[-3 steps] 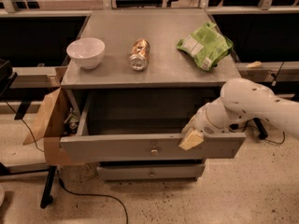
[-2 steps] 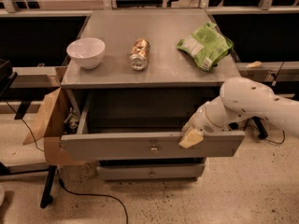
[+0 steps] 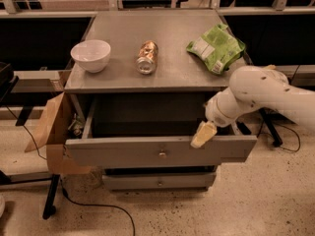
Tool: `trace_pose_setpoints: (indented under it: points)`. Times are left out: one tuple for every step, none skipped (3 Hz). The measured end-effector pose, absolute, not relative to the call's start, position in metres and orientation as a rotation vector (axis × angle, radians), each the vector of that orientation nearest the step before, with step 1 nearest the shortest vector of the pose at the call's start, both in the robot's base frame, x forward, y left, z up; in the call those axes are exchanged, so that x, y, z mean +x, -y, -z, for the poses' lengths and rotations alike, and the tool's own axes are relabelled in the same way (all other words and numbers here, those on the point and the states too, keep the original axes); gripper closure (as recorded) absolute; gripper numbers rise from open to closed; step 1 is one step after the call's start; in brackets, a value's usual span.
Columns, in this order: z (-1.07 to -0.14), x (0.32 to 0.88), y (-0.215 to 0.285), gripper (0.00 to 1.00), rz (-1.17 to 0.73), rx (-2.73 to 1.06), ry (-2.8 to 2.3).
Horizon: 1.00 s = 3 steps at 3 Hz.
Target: Close top drawer
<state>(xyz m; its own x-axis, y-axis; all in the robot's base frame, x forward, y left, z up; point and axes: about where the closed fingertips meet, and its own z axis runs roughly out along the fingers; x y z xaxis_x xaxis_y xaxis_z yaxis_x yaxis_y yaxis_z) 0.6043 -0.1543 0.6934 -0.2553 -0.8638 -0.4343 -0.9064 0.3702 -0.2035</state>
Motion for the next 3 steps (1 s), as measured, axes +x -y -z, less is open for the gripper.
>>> trace_pose_setpoints:
  points:
    - [-0.713, 0.6271, 0.1589, 0.0, -0.044, -1.519, -2.15]
    - [-0.7097, 0.6243, 0.1592, 0.0, -0.044, -1.519, -2.15]
    - [-0.7101, 0.624, 0.1611, 0.0, -0.048, -1.52, -2.154]
